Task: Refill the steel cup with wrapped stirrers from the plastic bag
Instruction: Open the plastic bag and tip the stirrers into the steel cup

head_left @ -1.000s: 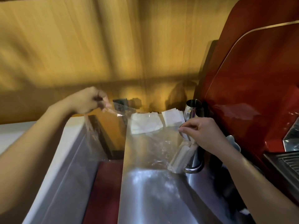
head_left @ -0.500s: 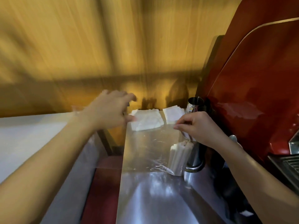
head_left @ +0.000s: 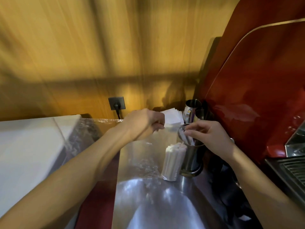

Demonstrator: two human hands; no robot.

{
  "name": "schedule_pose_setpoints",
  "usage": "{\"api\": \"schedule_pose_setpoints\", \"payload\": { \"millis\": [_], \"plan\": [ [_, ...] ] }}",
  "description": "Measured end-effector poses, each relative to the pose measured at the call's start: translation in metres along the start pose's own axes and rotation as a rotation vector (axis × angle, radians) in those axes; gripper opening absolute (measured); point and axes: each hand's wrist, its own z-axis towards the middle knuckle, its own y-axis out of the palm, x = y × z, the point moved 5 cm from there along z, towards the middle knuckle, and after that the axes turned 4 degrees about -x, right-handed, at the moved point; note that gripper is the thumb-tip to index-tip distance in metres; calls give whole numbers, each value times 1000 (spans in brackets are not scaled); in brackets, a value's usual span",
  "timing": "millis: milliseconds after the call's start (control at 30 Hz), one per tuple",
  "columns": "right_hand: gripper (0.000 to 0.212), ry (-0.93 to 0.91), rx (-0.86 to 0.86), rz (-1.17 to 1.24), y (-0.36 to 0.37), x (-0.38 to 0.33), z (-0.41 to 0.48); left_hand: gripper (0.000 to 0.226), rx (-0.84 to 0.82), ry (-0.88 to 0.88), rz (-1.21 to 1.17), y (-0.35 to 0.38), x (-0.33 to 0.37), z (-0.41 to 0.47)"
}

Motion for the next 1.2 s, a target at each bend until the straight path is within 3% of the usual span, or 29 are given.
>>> {"api": "schedule_pose_setpoints", "payload": {
  "millis": [167, 367, 500, 633, 767, 867, 1033, 1200],
  "plan": [
    [25, 110, 28, 202, 8, 20, -2, 8, -16, -51, -26, -6, -15, -1],
    [21, 35, 104, 104, 11, 18, -2, 9, -58, -108, -21, -7, -28, -7],
    [17, -88, 190, 133, 5, -8, 5, 7, -45, -127, -145, -11, -40, -15],
    [11, -78, 58, 19, 19, -19, 13, 10, -52, -128, -229, -8, -52, -26],
    [9, -78, 126, -10, 23, -17, 17, 11, 14, -114, -260, -4, -61, -30],
    [9, -77, 60, -92, 33, -16, 18, 9, 10, -104, -242, 2, -62, -28],
    [8, -112, 88, -24, 25, -16, 18, 13, -51, -116, -230, 7, -59, -26],
    [15, -73, 126, 136, 23, -5, 13, 14, 126, -61, 3, -2, -42, -25]
  ]
}}
